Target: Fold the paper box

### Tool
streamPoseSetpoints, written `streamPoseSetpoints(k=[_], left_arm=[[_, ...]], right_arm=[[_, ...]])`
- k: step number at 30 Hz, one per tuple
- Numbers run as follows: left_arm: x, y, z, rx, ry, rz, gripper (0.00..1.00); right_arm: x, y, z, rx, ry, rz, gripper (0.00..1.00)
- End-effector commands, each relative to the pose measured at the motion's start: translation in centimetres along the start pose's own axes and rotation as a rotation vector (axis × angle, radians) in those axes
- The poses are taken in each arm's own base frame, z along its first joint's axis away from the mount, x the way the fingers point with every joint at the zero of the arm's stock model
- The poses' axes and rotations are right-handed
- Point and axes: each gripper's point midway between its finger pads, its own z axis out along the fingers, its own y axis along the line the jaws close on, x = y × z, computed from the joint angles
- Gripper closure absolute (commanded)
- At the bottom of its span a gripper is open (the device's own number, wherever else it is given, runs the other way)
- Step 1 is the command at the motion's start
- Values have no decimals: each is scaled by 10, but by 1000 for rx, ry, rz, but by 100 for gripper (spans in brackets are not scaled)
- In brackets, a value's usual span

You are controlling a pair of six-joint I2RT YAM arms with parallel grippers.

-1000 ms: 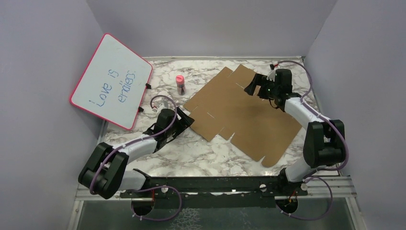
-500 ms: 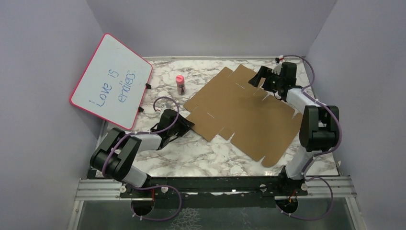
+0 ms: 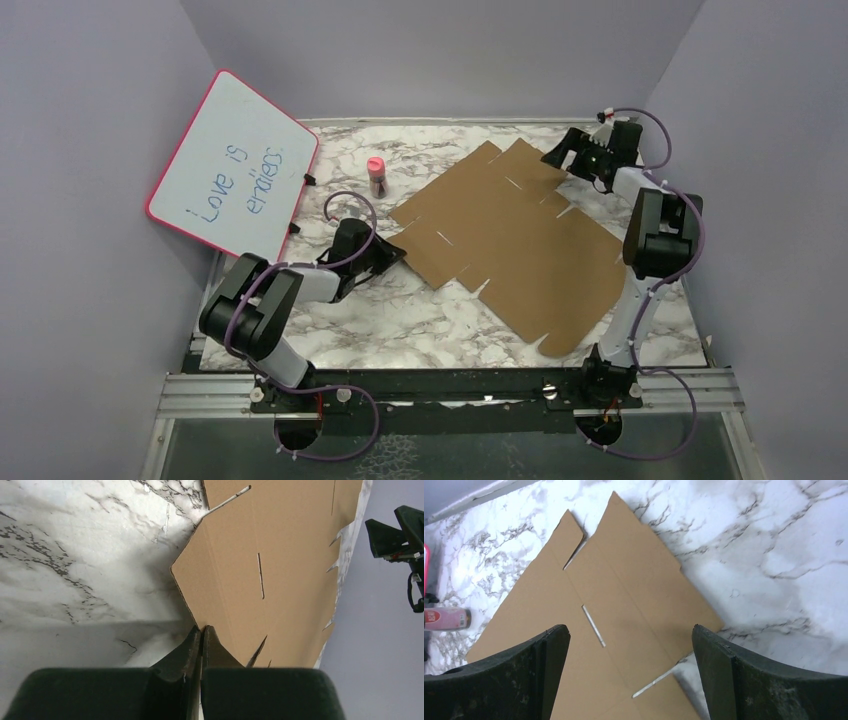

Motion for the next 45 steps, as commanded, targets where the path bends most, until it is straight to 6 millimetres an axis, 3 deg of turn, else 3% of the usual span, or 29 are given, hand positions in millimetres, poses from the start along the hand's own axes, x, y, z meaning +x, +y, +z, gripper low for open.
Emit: streamPoseSetpoints(k=[1, 4, 14, 17, 21, 25, 32, 45], left_arm=[[-1, 1, 4, 9, 26, 51, 100], [-1, 0, 4, 14, 35, 55, 100], [-5, 2, 5, 5, 58, 95, 100], [-7, -1, 6, 4, 61, 113, 100], [-13, -2, 6, -15, 68, 148, 100], [-28, 0, 10, -76, 68, 207, 100], [-63, 2, 24, -176, 48, 316, 100], [-81, 13, 49, -277, 105, 435, 99]], right_arm=[[-11, -21, 6, -30, 0, -5, 3], [-15, -35, 9, -40, -2, 6, 4], [24, -38, 33, -188, 133, 69, 21], [33, -36, 36, -229, 162, 89, 32], [36, -30, 33, -260, 176, 100, 58], [36, -25, 22, -236, 153, 114, 78], [48, -13, -11, -159, 120, 160, 96], [109, 2, -73, 51, 61, 422, 99]])
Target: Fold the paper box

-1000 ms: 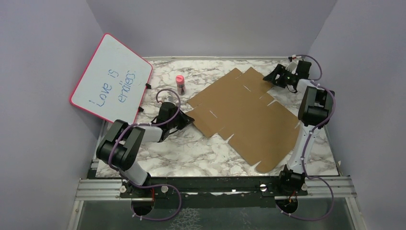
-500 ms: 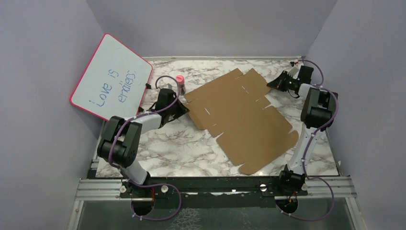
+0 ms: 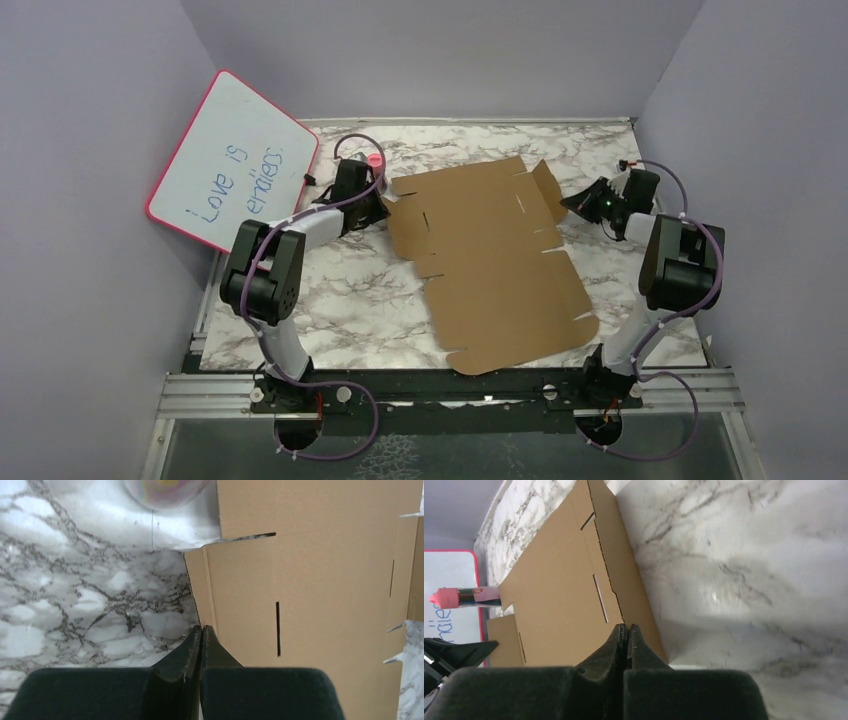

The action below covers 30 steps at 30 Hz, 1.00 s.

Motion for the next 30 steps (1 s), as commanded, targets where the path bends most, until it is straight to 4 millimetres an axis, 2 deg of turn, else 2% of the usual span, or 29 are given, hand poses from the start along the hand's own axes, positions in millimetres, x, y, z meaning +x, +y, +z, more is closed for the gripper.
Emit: streamPoseSetpoints(k=[1, 5, 8, 10, 14, 17, 21, 23, 26, 30], left_arm=[[19, 20, 14, -89, 104, 92, 99], [10, 16, 20, -94, 107, 125, 94], [7, 14, 18, -92, 104, 134, 92], [6, 13, 13, -89, 97, 136, 90], [2, 11, 7, -87, 80, 138, 79], [-1, 15, 5, -111, 62, 137, 71], [-5, 11, 2, -101, 48, 130, 65], [-8, 8, -2, -95, 38, 132, 62], [-12, 4, -9, -85, 22, 126, 54], [-17, -2, -20, -68, -3, 126, 45]], right_arm=[[42, 4, -9, 74, 48, 146, 99], [66, 9, -17, 111, 82, 160, 99], [72, -1, -30, 191, 53, 169, 99], [66, -9, -39, 265, 12, 153, 98], [48, -10, -52, 330, -57, 114, 98], [41, -12, -57, 362, -77, 91, 98], [35, -22, -65, 443, -99, 82, 97], [37, -24, -70, 461, -101, 83, 91], [35, -25, -78, 490, -131, 81, 77], [16, -10, -87, 459, -187, 19, 70]])
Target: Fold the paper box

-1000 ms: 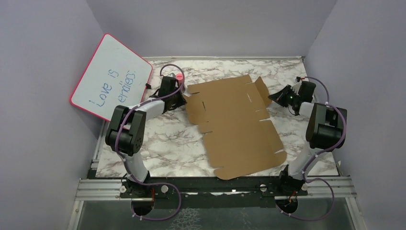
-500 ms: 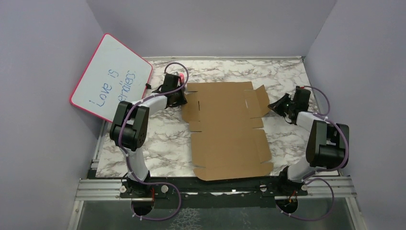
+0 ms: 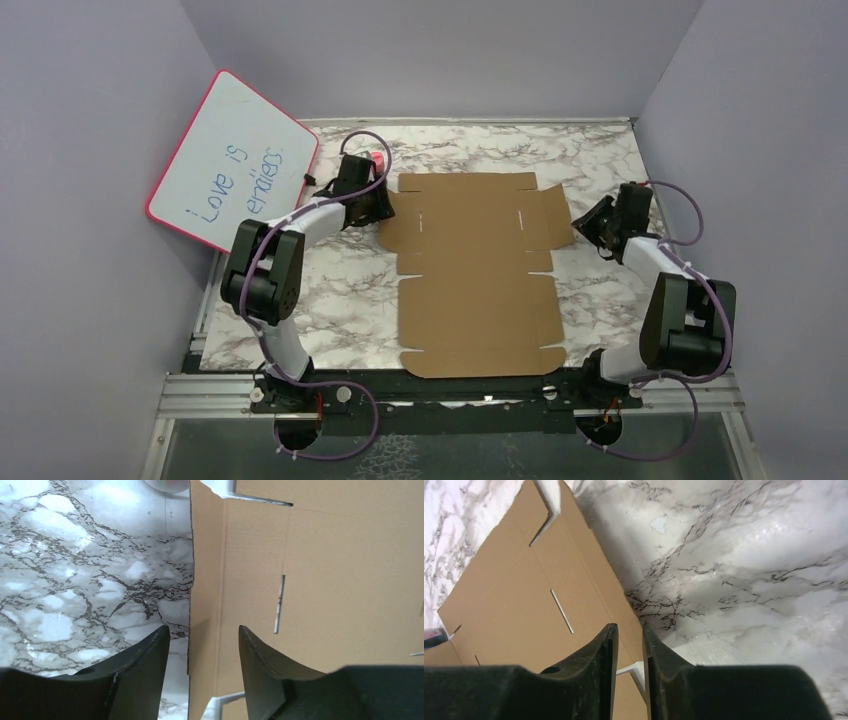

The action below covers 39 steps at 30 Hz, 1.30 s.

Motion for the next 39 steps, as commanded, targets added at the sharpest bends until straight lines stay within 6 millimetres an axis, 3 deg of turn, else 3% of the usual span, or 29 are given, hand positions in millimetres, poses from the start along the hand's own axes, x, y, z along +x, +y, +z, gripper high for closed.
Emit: streamPoseSetpoints(k=[1, 5, 10, 15, 19, 24, 27, 34, 39], left_arm=[[-18, -11, -25, 25, -75, 8, 42], [-27, -12, -43, 19, -120, 17, 34], [-43, -38, -62, 62, -184, 62, 30], [-47, -78, -56, 99, -210, 133, 27], [-46, -86, -42, 106, -197, 135, 25], [-52, -90, -27, 112, -201, 143, 23], [-56, -94, -18, 115, -200, 142, 23], [-65, -97, 7, 87, -192, 158, 22], [-71, -96, 24, 60, -185, 182, 22]], right_arm=[[-26, 6, -16, 11, -94, -52, 68], [-42, 28, -24, -70, -128, -98, 52], [-47, 84, -33, -300, -157, -181, 38], [-21, 147, -30, -581, -74, -268, 29], [17, 170, -10, -615, 40, -318, 27], [48, 147, 25, -506, 145, -300, 26], [65, 126, 35, -429, 209, -291, 26], [96, 73, 36, -215, 330, -282, 23], [104, 42, 26, -97, 328, -289, 20]])
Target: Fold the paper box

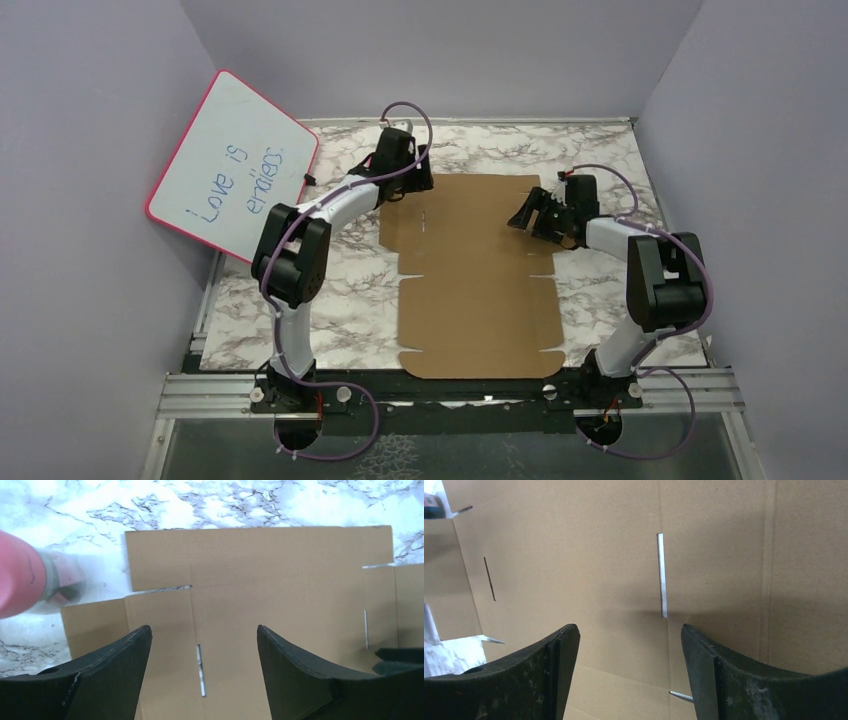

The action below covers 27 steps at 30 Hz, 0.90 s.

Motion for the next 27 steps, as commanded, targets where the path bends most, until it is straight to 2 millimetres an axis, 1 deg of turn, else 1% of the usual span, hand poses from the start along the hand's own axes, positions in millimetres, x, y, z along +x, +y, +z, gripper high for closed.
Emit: streamPoseSetpoints(k=[1, 5, 7, 9, 13, 17, 19, 22, 24, 27], left_arm=[[-12, 4, 15, -40, -16, 38, 22], [-15, 4, 26, -40, -13, 39, 21], [-16, 0, 33, -27, -6, 42, 20], [-16, -2, 40, -17, 5, 45, 20], [-17, -5, 51, 2, 17, 44, 20], [-18, -5, 62, 27, 26, 33, 19], [-19, -2, 68, 29, 30, 23, 19], [-19, 2, 74, 24, 31, 3, 18], [-20, 4, 78, 23, 32, -3, 18], [-18, 6, 86, 23, 35, -5, 17]], right_arm=[[36, -40, -16, 188, 76, 24, 19], [41, -49, -24, 241, 70, 29, 17], [35, -44, -27, 223, 47, 18, 17], [22, -28, -29, 152, 8, -5, 17], [-15, 12, -31, -15, -95, -62, 16], [-38, 37, -20, -134, -140, -63, 16], [-47, 42, -14, -162, -156, -54, 16], [-56, 44, -4, -174, -174, -60, 16], [-59, 43, 1, -178, -178, -63, 16], [-56, 40, 9, -182, -170, -67, 16]])
